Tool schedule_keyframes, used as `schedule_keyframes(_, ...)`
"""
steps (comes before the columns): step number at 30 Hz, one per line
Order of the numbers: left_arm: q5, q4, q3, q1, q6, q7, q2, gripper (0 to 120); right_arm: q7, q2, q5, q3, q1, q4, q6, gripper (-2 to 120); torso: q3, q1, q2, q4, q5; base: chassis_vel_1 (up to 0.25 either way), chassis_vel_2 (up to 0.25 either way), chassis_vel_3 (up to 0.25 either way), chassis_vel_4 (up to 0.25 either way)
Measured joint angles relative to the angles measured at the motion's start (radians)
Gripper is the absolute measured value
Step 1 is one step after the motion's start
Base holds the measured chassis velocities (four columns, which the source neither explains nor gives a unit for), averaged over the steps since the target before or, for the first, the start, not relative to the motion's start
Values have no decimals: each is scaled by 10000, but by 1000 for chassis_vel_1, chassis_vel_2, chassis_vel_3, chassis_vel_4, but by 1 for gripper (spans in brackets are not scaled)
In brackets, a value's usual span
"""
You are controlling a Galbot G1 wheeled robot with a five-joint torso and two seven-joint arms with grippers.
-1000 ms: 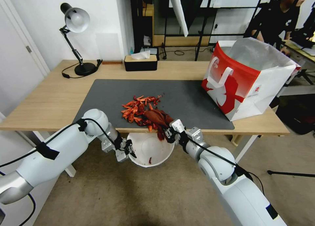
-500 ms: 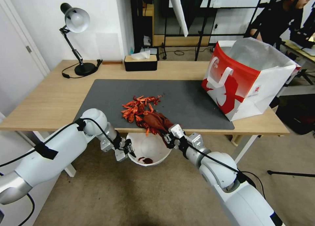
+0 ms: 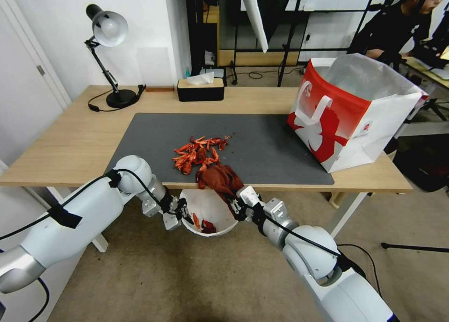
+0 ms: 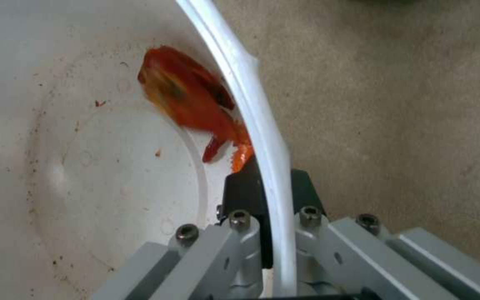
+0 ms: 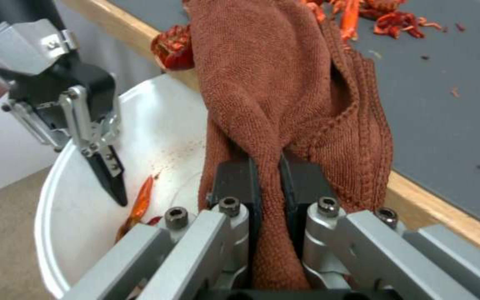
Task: Sweep shrimp from table into container with towel, then put container into takeout bag.
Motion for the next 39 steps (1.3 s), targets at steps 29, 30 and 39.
schedule_keyframes(29, 5, -103, -386, 283, -70, -81, 185, 0, -37, -261, -173, -138, -639, 540, 35, 5, 0, 0, 0, 1, 1, 0, 0, 0, 0)
schedule_keyframes(30, 5, -101, -386, 283, -71, -84, 172, 0, -37, -266, -174, -131, -655, 558, 35, 5, 0, 0, 0, 1, 0, 0, 0, 0, 0)
schedule_keyframes(39, 6, -98, -390, 300, -86, -99, 175, 0, -35, -363, -129, -83, -865, 849, -18, 5, 0, 0, 0, 0, 0, 0, 0, 0, 0)
